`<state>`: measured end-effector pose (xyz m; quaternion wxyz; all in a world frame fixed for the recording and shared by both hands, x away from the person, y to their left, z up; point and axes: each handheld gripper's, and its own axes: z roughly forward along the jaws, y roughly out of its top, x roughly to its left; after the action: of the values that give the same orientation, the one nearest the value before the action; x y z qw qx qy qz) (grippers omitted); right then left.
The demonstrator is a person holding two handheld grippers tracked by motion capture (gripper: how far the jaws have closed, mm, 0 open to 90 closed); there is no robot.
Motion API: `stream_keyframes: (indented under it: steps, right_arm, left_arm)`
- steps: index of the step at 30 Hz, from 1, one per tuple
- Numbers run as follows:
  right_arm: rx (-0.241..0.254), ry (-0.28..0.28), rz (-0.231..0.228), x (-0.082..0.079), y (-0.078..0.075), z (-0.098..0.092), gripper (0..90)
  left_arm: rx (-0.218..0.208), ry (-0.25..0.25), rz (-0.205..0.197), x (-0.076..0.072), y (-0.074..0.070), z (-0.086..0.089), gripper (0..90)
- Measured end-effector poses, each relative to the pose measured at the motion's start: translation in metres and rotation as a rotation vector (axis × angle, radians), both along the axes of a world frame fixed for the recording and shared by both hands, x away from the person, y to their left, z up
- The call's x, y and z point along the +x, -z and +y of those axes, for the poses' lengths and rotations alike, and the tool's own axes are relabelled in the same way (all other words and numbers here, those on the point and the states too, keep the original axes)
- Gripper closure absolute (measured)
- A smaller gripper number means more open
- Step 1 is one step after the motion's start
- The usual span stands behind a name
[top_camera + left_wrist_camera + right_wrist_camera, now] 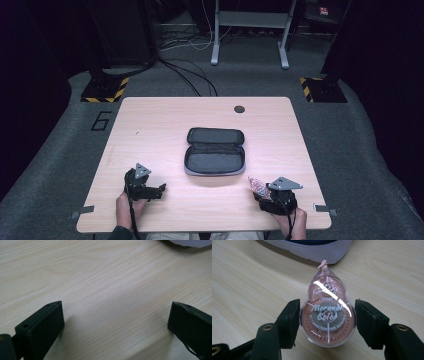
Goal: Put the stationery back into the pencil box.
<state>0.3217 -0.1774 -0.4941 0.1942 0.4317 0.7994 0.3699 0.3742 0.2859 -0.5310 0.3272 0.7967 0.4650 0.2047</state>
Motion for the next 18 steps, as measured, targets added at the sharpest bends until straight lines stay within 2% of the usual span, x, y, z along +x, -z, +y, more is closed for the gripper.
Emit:
stream_keyframes:
  steps: [6, 15, 18]
  right_arm:
    - [0.003, 0.002, -0.010, -0.001, -0.012, -0.002, 39.0]
    - [0.003, -0.021, -0.056, 0.006, -0.037, 0.000, 39.0]
    - [0.005, -0.012, -0.070, 0.008, -0.041, 0.002, 39.0]
  left_arm:
    - [0.000, 0.000, 0.000, 0.000, 0.000, 0.000, 0.4]
    - [0.000, 0.000, 0.000, 0.000, 0.000, 0.000, 0.4]
    - [0.000, 0.000, 0.000, 0.000, 0.000, 0.000, 0.4]
